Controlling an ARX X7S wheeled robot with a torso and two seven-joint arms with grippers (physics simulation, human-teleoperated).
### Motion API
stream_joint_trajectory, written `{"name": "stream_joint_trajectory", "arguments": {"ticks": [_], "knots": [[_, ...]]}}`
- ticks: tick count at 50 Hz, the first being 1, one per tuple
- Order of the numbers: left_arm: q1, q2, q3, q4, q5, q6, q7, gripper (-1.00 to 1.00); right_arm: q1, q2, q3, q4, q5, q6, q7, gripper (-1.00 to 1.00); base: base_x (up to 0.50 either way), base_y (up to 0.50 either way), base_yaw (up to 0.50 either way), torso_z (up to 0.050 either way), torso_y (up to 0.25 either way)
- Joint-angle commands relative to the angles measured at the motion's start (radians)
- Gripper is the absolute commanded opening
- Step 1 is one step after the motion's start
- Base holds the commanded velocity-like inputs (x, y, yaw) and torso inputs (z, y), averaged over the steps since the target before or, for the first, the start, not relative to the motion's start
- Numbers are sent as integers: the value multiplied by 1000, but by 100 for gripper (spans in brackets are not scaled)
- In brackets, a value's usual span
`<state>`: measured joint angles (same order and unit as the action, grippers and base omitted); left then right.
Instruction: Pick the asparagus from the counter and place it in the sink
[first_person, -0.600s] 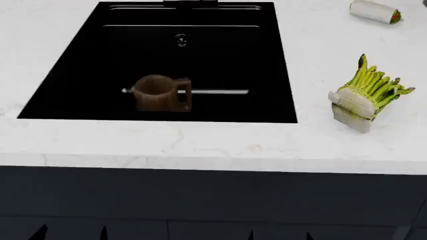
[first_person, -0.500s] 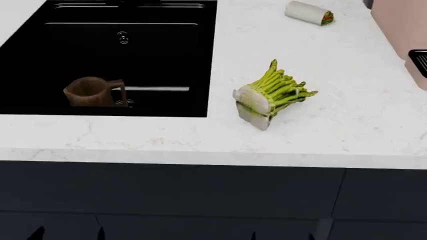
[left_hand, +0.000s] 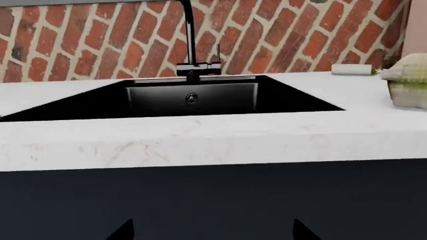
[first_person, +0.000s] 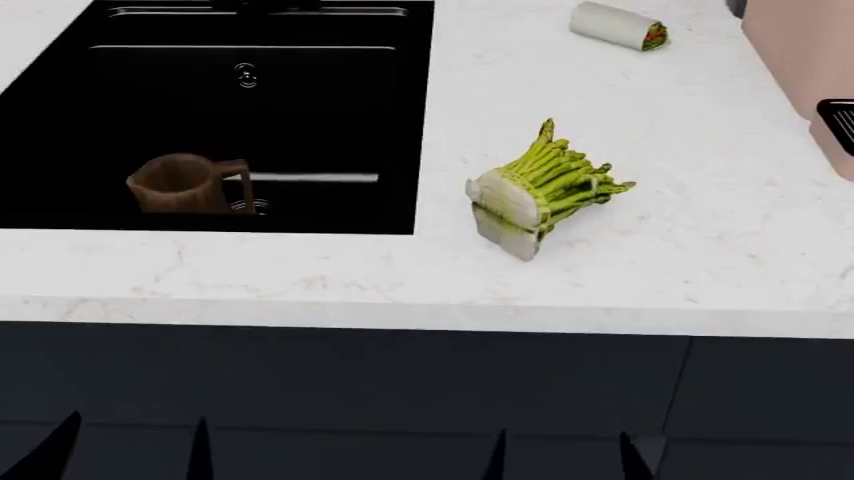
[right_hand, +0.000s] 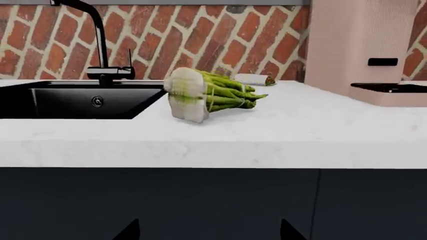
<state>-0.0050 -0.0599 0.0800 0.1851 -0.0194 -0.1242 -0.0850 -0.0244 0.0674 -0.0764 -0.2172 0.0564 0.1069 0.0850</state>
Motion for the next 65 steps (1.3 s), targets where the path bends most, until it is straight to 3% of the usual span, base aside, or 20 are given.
{"name": "stream_joint_trajectory", "arguments": {"ticks": [1,11,25,36,52,65], "knots": [[-47,-19,28,162,-8,-192,-22,100,25,34,-27,-231,-32,213,59,100,0,0,0,0,0],[-184,-59,13,244,-78,-403,14,100,156,77,15,-427,51,552,52,100,0,0,0,0,0],[-316,-82,-6,220,-125,-492,29,100,308,116,92,-517,120,769,43,100,0,0,0,0,0],[-434,-104,-36,254,-172,-652,28,100,478,165,151,-621,177,1067,43,100,0,0,0,0,0],[-476,-116,-40,258,-192,-685,23,100,599,173,224,-661,215,1222,46,100,0,0,0,0,0],[-617,-141,-71,216,-228,-780,32,100,792,223,294,-691,267,1463,74,100,0,0,0,0,0]]}}
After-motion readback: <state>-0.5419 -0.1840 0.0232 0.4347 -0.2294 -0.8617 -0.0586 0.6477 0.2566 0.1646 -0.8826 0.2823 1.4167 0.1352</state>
